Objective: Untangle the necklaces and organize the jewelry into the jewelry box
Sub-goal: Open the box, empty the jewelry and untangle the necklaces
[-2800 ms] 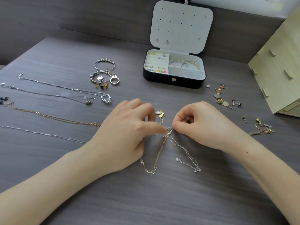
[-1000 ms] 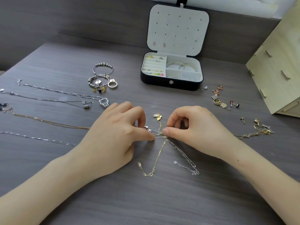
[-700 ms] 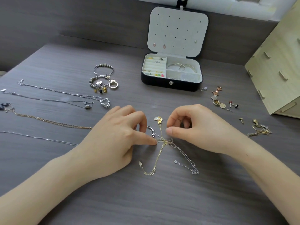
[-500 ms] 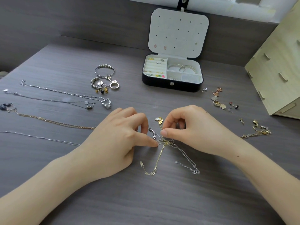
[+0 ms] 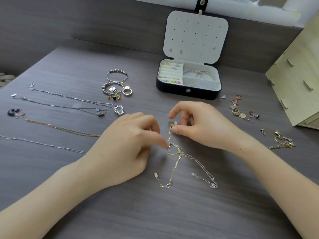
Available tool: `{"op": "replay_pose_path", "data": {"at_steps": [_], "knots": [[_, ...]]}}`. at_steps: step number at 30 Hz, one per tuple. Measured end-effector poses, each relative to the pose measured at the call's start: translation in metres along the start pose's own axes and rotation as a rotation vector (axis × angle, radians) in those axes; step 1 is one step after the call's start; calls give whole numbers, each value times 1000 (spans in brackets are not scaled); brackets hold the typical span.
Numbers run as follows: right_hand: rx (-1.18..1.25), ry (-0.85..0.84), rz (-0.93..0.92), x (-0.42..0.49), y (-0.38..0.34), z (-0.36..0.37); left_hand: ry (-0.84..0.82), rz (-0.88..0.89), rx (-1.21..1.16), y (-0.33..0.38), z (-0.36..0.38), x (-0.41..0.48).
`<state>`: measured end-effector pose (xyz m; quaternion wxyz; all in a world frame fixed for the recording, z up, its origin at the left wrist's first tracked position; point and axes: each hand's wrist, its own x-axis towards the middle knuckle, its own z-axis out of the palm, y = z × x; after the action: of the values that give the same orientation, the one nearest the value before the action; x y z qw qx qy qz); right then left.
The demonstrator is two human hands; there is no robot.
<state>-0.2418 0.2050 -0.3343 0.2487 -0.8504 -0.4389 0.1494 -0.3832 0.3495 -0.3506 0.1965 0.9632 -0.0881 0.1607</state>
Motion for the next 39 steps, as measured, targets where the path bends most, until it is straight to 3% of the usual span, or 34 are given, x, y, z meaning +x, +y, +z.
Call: {"op": "replay_pose_path", "data": {"at_steps": [4, 9, 15, 20, 26, 39], "knots": [[-25, -81, -25, 3, 2, -4, -11, -199, -35, 0, 2, 8], [-73, -80, -48, 0, 5, -4, -181, -233, 0, 0, -1, 23], [76, -23, -56, -12, 5, -14, -384, -310, -2, -4, -6, 42], [258, -44, -97, -22, -3, -28, -424, -402, -119, -12, -12, 56], [264, -87, -130, -24, -2, -29, -447, -514, -378, -18, -19, 67], [214, -113, -167, -9, -10, -20, -327, -577, -329, -11, -8, 96]]}}
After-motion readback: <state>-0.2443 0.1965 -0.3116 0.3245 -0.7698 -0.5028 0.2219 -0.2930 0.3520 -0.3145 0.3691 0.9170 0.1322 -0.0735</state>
